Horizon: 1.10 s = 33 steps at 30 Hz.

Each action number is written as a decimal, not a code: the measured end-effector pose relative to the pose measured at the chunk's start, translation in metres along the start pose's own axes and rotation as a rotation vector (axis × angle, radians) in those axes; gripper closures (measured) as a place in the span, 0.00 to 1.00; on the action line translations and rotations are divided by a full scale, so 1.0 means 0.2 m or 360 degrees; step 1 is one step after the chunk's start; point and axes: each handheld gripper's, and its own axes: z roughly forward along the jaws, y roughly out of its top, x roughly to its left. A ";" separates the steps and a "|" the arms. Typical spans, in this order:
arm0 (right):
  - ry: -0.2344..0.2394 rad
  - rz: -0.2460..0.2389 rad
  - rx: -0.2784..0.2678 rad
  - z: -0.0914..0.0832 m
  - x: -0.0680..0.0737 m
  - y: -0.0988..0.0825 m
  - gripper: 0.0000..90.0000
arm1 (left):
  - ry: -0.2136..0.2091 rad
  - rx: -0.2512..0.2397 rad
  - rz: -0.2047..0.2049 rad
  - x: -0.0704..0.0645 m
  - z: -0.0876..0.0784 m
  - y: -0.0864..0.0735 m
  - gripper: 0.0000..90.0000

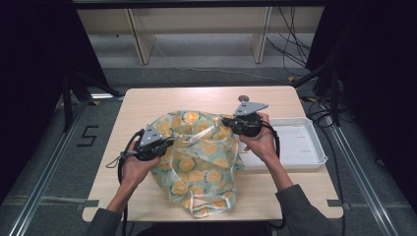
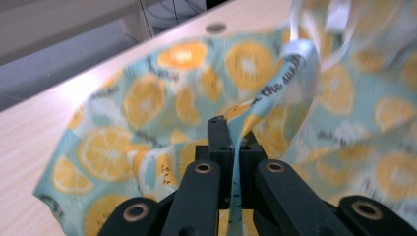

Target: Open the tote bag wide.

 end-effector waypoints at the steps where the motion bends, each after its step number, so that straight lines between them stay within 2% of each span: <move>1: -0.0014 -0.0002 0.0035 0.02 0.00 -0.01 1.00 | -0.0019 -0.0012 -0.0025 0.02 0.00 0.02 0.99; 2: -0.0031 -0.0017 0.0080 0.05 -0.01 -0.03 1.00 | -0.0025 -0.0021 -0.0036 0.03 0.00 0.05 1.00; 3: -0.0059 -0.0032 0.0153 0.09 0.00 -0.05 0.93 | -0.0031 -0.0020 -0.0042 0.04 0.00 0.07 0.99; 4: -0.0059 -0.0032 0.0153 0.09 0.00 -0.05 0.93 | -0.0028 -0.0011 -0.0055 0.05 0.01 0.09 0.99; 5: -0.0067 -0.0031 0.0186 0.10 0.00 -0.06 0.88 | -0.0032 -0.0008 -0.0075 0.06 0.01 0.11 1.00; 6: -0.0085 -0.0008 0.0267 0.09 0.02 -0.06 0.70 | -0.0034 0.0006 -0.0091 0.07 0.02 0.12 1.00; 7: -0.0085 -0.0008 0.0267 0.09 0.02 -0.06 0.70 | -0.0049 0.0018 -0.0103 0.08 0.03 0.13 1.00; 8: -0.0161 -0.0066 0.0251 0.02 0.03 -0.04 0.60 | -0.0039 0.0038 -0.0123 0.09 0.06 0.15 1.00; 9: -0.0161 -0.0066 0.0251 0.02 0.03 -0.04 0.60 | -0.0039 0.0038 -0.0123 0.09 0.06 0.15 1.00; 10: -0.0162 -0.0035 0.0237 -0.02 0.05 -0.02 0.54 | -0.0044 0.0063 -0.0110 0.10 0.06 0.16 1.00; 11: -0.0073 0.0037 0.0167 -0.13 0.09 0.01 0.49 | -0.0044 0.0058 -0.0131 0.10 0.09 0.18 1.00; 12: -0.0026 0.0049 0.0116 -0.17 0.13 0.02 0.47 | -0.0044 0.0058 -0.0131 0.10 0.09 0.18 0.99; 13: 0.0035 0.0029 0.0076 -0.21 0.16 0.03 0.46 | -0.0041 0.0078 -0.0127 0.11 0.10 0.20 0.99; 14: 0.0035 0.0029 0.0076 -0.21 0.16 0.03 0.46 | -0.0041 0.0078 -0.0127 0.11 0.10 0.20 0.99; 15: 0.0081 -0.0012 0.0067 -0.23 0.20 0.04 0.45 | -0.0041 0.0065 -0.0146 0.11 0.11 0.21 0.99; 16: 0.0110 -0.0019 0.0069 -0.25 0.24 0.04 0.45 | -0.0051 0.0070 -0.0144 0.12 0.11 0.21 0.99; 19: 0.0136 -0.0083 0.0124 -0.20 0.35 0.01 0.39 | -0.0054 0.0039 -0.0191 0.12 0.12 0.23 0.99; 20: 0.0118 -0.0162 0.0198 -0.12 0.40 -0.01 0.38 | -0.0059 0.0032 -0.0187 0.12 0.12 0.25 0.99; 21: 0.0118 -0.0162 0.0198 -0.12 0.40 -0.01 0.38 | -0.0059 0.0032 -0.0187 0.12 0.12 0.25 0.99; 22: 0.0132 -0.0207 0.0305 -0.05 0.44 -0.04 0.32 | -0.0058 0.0028 -0.0195 0.13 0.11 0.26 0.99; 23: 0.0132 -0.0207 0.0305 -0.05 0.44 -0.04 0.32 | -0.0058 0.0028 -0.0195 0.13 0.11 0.26 0.99; 24: 0.0118 -0.0254 0.0333 -0.01 0.45 -0.05 0.29 | -0.0069 0.0036 -0.0195 0.14 0.10 0.26 0.99; 25: 0.0108 -0.0314 0.0384 0.04 0.47 -0.07 0.36 | -0.0077 0.0008 -0.0230 0.15 0.10 0.26 0.99; 26: 0.0108 -0.0314 0.0384 0.04 0.47 -0.07 0.36 | -0.0077 0.0008 -0.0230 0.15 0.10 0.26 0.99; 27: 0.0003 -0.0400 0.0470 0.08 0.46 -0.09 0.58 | -0.0078 0.0003 -0.0237 0.16 0.09 0.25 0.99; 28: -0.0023 -0.0423 0.0492 0.09 0.44 -0.09 0.72 | -0.0080 0.0000 -0.0233 0.17 0.09 0.25 0.99; 29: -0.0023 -0.0423 0.0492 0.09 0.44 -0.09 0.72 | -0.0080 0.0000 -0.0233 0.17 0.09 0.25 0.99; 30: -0.0028 -0.0445 0.0479 0.10 0.42 -0.09 0.86 | -0.0071 0.0007 -0.0233 0.17 0.08 0.24 0.99; 31: -0.0029 -0.0450 0.0451 0.09 0.39 -0.09 0.95 | -0.0060 0.0010 -0.0220 0.18 0.08 0.23 0.99; 32: -0.0018 -0.0438 0.0413 0.08 0.37 -0.08 1.00 | -0.0042 0.0016 -0.0209 0.19 0.07 0.22 0.99; 33: -0.0001 -0.0428 0.0376 0.07 0.34 -0.06 1.00 | -0.0031 0.0019 -0.0203 0.20 0.07 0.21 0.99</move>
